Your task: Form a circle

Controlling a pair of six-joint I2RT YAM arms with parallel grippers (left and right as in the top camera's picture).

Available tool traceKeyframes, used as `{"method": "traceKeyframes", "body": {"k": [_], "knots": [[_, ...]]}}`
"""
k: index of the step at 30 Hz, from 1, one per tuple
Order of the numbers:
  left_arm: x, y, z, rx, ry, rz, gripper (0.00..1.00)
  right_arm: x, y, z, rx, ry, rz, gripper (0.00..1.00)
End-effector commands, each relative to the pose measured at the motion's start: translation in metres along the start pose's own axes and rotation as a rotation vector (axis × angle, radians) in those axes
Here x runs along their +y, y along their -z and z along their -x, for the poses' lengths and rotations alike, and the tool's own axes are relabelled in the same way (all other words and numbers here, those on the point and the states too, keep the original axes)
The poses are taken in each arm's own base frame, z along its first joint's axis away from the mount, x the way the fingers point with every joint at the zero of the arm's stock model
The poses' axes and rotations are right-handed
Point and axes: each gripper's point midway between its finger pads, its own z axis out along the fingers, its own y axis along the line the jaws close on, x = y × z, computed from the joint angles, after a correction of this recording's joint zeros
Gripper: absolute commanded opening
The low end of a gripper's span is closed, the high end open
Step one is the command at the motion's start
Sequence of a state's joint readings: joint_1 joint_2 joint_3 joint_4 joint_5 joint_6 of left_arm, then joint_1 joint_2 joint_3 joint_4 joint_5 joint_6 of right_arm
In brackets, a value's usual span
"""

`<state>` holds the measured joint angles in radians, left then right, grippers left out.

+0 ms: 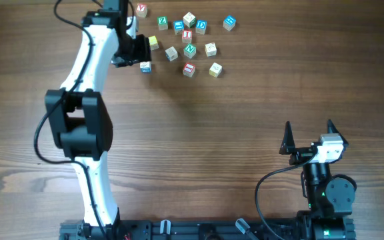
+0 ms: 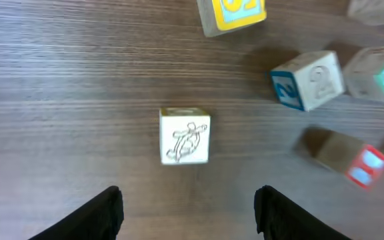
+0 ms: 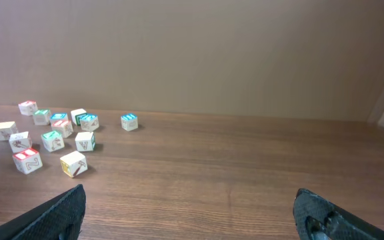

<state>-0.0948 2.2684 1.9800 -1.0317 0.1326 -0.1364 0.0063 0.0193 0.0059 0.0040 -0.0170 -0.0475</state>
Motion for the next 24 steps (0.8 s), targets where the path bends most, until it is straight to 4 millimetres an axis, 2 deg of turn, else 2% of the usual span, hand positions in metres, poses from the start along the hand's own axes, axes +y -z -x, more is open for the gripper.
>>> {"method": "traceKeyframes", "body": {"k": [1, 4, 5, 7, 9, 15, 22, 24], "knots": [[-0.003, -0.026, -0.001, 0.014, -0.02, 0.047, 0.66, -0.002, 0.0, 0.001, -0.007, 0.005, -0.013, 1.0], [-0.001, -0.041, -0.002, 0.018, -0.034, 0.089, 0.66, -0.002, 0.0, 0.001, -0.007, 0.005, -0.013, 1.0], [0.0, -0.045, -0.002, 0.02, -0.036, 0.097, 0.63, -0.002, 0.0, 0.001, -0.007, 0.005, -0.013, 1.0], [0.0, -0.051, -0.003, 0.025, -0.037, 0.097, 0.55, -0.002, 0.0, 0.001, -0.007, 0.005, -0.013, 1.0], [0.001, -0.056, -0.003, 0.027, -0.036, 0.098, 0.38, -0.002, 0.0, 0.001, -0.007, 0.005, -0.013, 1.0], [0.006, -0.066, -0.002, 0.022, -0.037, 0.12, 0.41, -0.002, 0.0, 0.001, -0.007, 0.005, -0.013, 1.0], [0.004, -0.066, 0.015, -0.048, -0.041, 0.114, 0.45, -0.002, 0.0, 0.001, -0.007, 0.005, -0.013, 1.0], [0.003, -0.066, 0.017, -0.055, -0.042, 0.112, 0.41, -0.002, 0.0, 0.001, -0.007, 0.005, -0.013, 1.0]]}}
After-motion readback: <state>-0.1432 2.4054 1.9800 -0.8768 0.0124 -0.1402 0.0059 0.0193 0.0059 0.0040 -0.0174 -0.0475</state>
